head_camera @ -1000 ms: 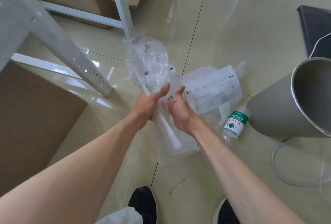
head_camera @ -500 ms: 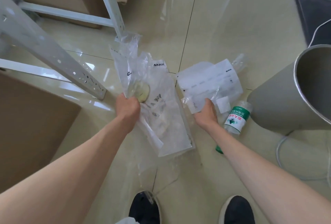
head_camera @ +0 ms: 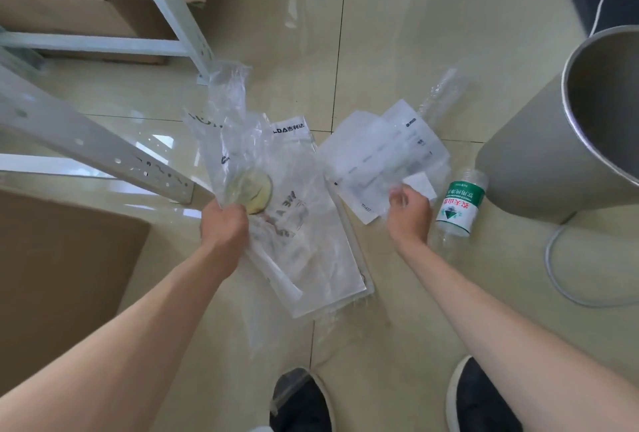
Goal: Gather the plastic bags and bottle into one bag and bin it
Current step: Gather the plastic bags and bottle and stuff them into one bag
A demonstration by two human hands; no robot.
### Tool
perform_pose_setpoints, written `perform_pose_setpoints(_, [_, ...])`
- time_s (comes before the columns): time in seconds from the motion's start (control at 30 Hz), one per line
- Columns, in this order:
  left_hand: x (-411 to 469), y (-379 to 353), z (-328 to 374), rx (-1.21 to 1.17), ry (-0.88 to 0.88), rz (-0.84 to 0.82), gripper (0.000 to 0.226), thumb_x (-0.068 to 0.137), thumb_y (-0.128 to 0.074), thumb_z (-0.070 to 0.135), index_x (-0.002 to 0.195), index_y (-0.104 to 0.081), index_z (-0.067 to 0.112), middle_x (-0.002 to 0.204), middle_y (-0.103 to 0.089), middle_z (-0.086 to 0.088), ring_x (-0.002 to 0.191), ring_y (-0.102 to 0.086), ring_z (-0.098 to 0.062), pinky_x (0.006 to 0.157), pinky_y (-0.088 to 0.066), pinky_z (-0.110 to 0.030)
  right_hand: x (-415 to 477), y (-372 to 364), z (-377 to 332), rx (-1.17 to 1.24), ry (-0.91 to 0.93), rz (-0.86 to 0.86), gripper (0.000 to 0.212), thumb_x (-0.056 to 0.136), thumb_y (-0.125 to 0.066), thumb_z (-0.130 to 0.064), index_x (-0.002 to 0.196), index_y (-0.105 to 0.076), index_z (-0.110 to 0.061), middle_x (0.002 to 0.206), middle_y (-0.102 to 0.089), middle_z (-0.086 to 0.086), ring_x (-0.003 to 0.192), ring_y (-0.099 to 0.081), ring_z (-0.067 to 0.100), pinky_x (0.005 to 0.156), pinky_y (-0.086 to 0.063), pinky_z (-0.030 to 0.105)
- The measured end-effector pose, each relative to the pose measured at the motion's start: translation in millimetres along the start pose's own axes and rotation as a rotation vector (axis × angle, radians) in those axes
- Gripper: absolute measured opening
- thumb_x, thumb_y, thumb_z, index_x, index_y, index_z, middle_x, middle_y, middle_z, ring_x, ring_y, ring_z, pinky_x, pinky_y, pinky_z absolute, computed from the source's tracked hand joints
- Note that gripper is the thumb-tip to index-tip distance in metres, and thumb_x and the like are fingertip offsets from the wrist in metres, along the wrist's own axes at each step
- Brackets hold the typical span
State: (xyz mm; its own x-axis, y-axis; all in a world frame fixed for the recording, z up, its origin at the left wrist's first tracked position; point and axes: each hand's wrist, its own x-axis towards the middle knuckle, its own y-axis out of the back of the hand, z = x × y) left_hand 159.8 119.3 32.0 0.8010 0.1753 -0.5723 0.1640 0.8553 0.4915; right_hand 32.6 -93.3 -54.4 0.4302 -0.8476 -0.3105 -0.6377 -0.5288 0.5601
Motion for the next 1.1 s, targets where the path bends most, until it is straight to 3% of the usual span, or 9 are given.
perform_pose_setpoints(0.1, [-2.0, -1.9, 7.0, -0.029, 0.06, -0.057, 0.032, 0.087, -0.047, 0.003, 0.114, -0.061, 0.012, 0.079, -0.06, -0.007, 0.067, -0.057, -0.024, 0.056, -0.045, -0.025, -4.2, 1.0, -33.8, 0.223, 0.059, -0.082, 0.023, 0.096, -0.053, -0.023, 0.103, -0.072, -0.011, 0.115, -0.069, 0.004, 0.111, -0.062, 0.015, 0.1, -0.046, 0.03])
perform_pose_setpoints(0.2, [-5.5, -0.7, 15.2, -0.093, 0.145, -0.125, 0.034, 0.085, -0.056, 0.008, 0.118, -0.059, 0.005, 0.084, -0.064, -0.012, 0.075, -0.061, -0.03, 0.071, -0.051, -0.037, -26.7, 2.3, -71.8, 0.258, 0.148, -0.464, 0.028, 0.098, -0.052, -0.009, 0.123, -0.065, -0.006, 0.159, -0.031, 0.005, 0.15, -0.024, 0.016, 0.115, -0.023, 0.021])
perform_pose_setpoints(0.47, [-27.9, 0.3, 32.6, -0.395, 0.174, -0.438, 0.044, 0.097, -0.043, 0.035, 0.106, -0.066, -0.002, 0.103, -0.07, -0.023, 0.085, -0.068, -0.034, 0.08, -0.052, -0.041, -75.3, -11.4, -116.5, 0.314, 0.104, -1.118, 0.052, 0.09, -0.032, 0.001, 0.135, -0.058, -0.006, 0.155, -0.04, 0.003, 0.146, -0.03, 0.007, 0.123, -0.021, 0.03])
perform_pose_setpoints(0.6, [-32.1, 9.7, 30.8, -0.474, 0.235, -0.578, 0.08, 0.086, -0.036, 0.075, 0.11, -0.07, 0.006, 0.105, -0.074, -0.022, 0.093, -0.073, -0.036, 0.084, -0.053, -0.047, -73.5, -18.3, -114.8, 0.184, 0.053, -1.133, 0.045, 0.083, -0.039, -0.018, 0.112, -0.073, -0.02, 0.144, -0.051, 0.018, 0.139, -0.045, 0.024, 0.119, -0.029, 0.04])
perform_pose_setpoints(0.73, [-17.2, 3.8, 29.6, -0.341, 0.33, -0.389, 0.049, 0.092, -0.054, 0.032, 0.128, -0.059, 0.0, 0.11, -0.07, -0.023, 0.083, -0.07, -0.036, 0.07, -0.057, -0.042, -70.0, -15.2, -111.3, 0.188, 0.039, -1.135, 0.039, 0.08, -0.045, -0.012, 0.1, -0.077, -0.001, 0.065, -0.064, -0.007, 0.067, -0.059, 0.002, 0.096, -0.047, 0.038])
perform_pose_setpoints(0.83, [-7.0, 1.8, 27.3, -0.246, 0.247, -0.197, 0.034, 0.09, -0.05, 0.004, 0.122, -0.058, -0.003, 0.089, -0.065, -0.016, 0.067, -0.062, -0.03, 0.061, -0.053, -0.036, -60.6, -7.6, -98.8, 0.314, -0.027, -1.042, 0.047, 0.076, -0.038, 0.004, 0.109, -0.072, 0.007, 0.11, -0.073, 0.012, 0.097, -0.064, 0.008, 0.085, -0.052, 0.015])
perform_pose_setpoints(0.93, [-8.3, 3.2, 23.7, -0.159, 0.173, -0.157, 0.036, 0.088, -0.043, -0.007, 0.121, -0.058, 0.001, 0.093, -0.063, -0.016, 0.07, -0.063, -0.03, 0.072, -0.055, -0.04, -43.6, -1.4, -77.5, 0.441, -0.164, -0.77, 0.043, 0.077, -0.037, 0.008, 0.101, -0.072, 0.007, 0.115, -0.07, 0.023, 0.104, -0.067, 0.025, 0.086, -0.056, 0.026])
perform_pose_setpoints(1.03, [-4.9, 2.7, 16.2, -0.101, 0.135, -0.134, 0.038, 0.089, -0.043, -0.003, 0.122, -0.061, 0.003, 0.103, -0.066, -0.018, 0.088, -0.067, -0.036, 0.084, -0.055, -0.049, -17.9, 8.6, -53.4, 0.161, -0.054, -0.356, 0.032, 0.083, -0.045, 0.001, 0.088, -0.075, -0.01, 0.105, -0.074, 0.015, 0.099, -0.066, 0.023, 0.092, -0.053, 0.038])
perform_pose_setpoints(1.1, [-2.8, 2.9, 12.2, -0.055, 0.086, -0.123, 0.035, 0.089, -0.045, 0.002, 0.118, -0.064, 0.006, 0.1, -0.067, -0.017, 0.091, -0.068, -0.038, 0.084, -0.056, -0.053, 2.5, 13.8, -37.5, -0.132, 0.014, -0.307, 0.036, 0.086, -0.048, 0.0, 0.117, -0.064, -0.008, 0.129, -0.062, 0.012, 0.12, -0.056, 0.023, 0.099, -0.044, 0.03])
